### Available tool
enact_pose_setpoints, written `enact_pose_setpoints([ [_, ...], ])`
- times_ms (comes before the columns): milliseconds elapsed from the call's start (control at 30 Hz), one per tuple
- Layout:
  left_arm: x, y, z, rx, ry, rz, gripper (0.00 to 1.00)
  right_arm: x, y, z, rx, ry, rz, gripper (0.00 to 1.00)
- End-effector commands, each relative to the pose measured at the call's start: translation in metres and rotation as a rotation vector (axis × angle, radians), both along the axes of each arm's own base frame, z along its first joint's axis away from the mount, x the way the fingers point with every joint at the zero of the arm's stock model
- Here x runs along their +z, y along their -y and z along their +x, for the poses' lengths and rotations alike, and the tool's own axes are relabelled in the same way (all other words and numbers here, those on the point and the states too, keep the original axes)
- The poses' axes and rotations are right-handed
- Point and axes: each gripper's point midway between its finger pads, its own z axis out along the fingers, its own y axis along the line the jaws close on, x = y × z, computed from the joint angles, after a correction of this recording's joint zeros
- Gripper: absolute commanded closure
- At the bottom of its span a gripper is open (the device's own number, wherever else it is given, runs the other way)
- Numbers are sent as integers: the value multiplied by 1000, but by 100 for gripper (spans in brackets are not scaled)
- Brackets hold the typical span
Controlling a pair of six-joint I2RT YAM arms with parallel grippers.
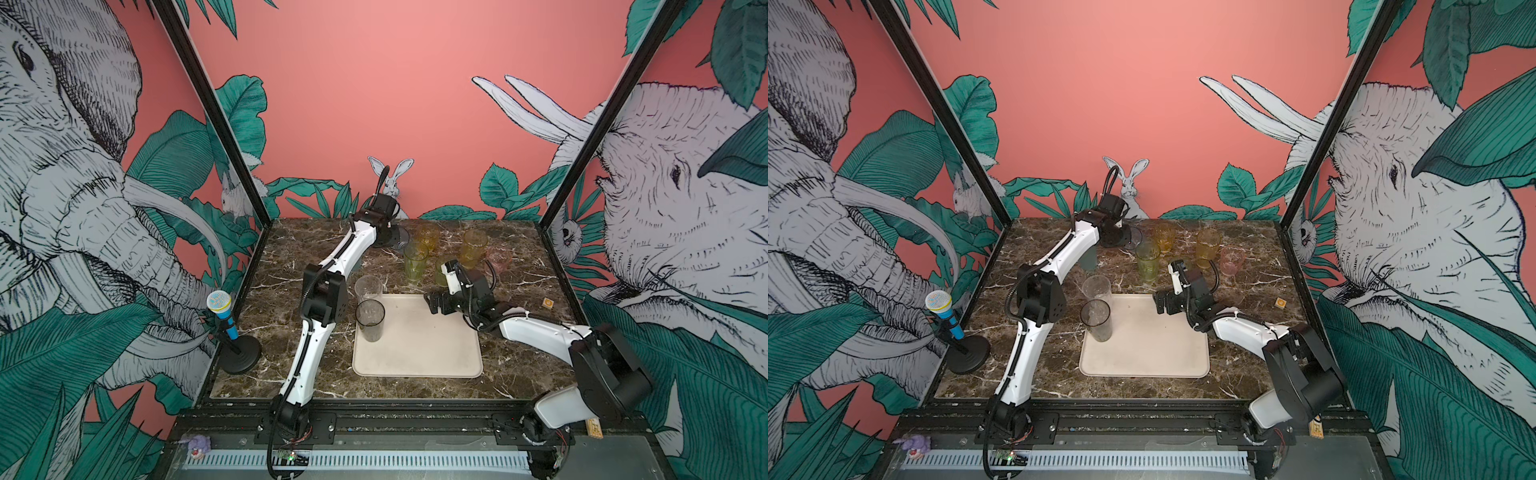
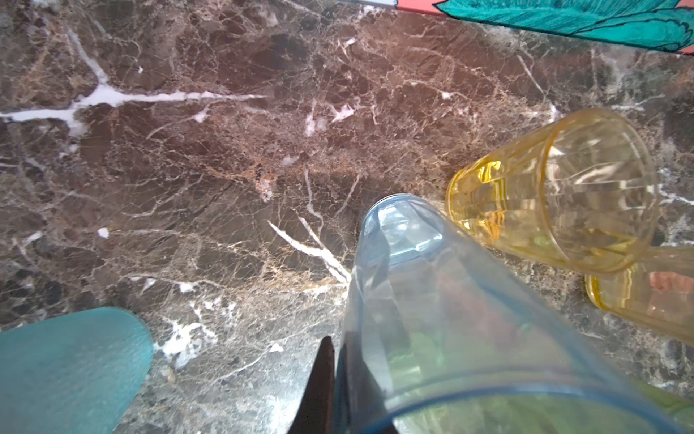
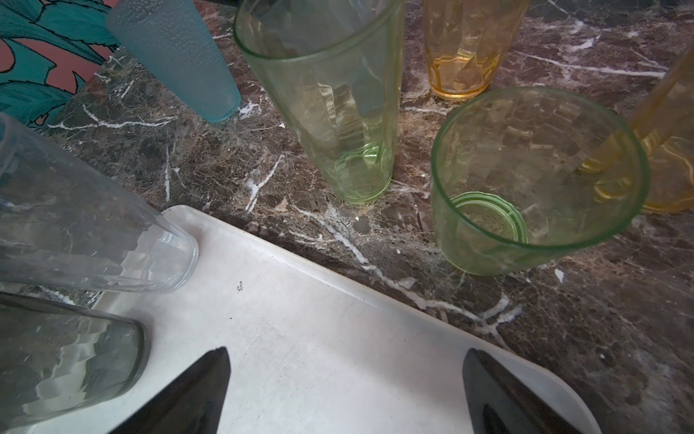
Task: Place the glasses into the tray
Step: Pick up the glass from the top-center of the table.
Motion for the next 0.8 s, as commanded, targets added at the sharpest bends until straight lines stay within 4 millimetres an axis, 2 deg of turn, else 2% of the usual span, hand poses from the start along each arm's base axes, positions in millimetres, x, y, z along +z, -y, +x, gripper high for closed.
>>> enact_pose_setpoints([
  [0, 66, -9, -11, 1, 80, -31, 100, 17, -6, 8, 5, 47, 23, 1],
  [200, 86, -19, -24, -7, 82, -5, 100, 18, -5, 7, 2, 54, 24, 1],
  [433, 121, -35, -50, -28, 90, 31, 100, 20, -4, 6, -1, 64, 27, 1],
  [667, 155, -55, -87, -53, 86, 63, 100, 22, -2, 5, -5, 71, 29, 1],
  [767, 169, -63, -109, -65, 72, 60, 100, 22, -2, 6, -5, 70, 26, 1],
])
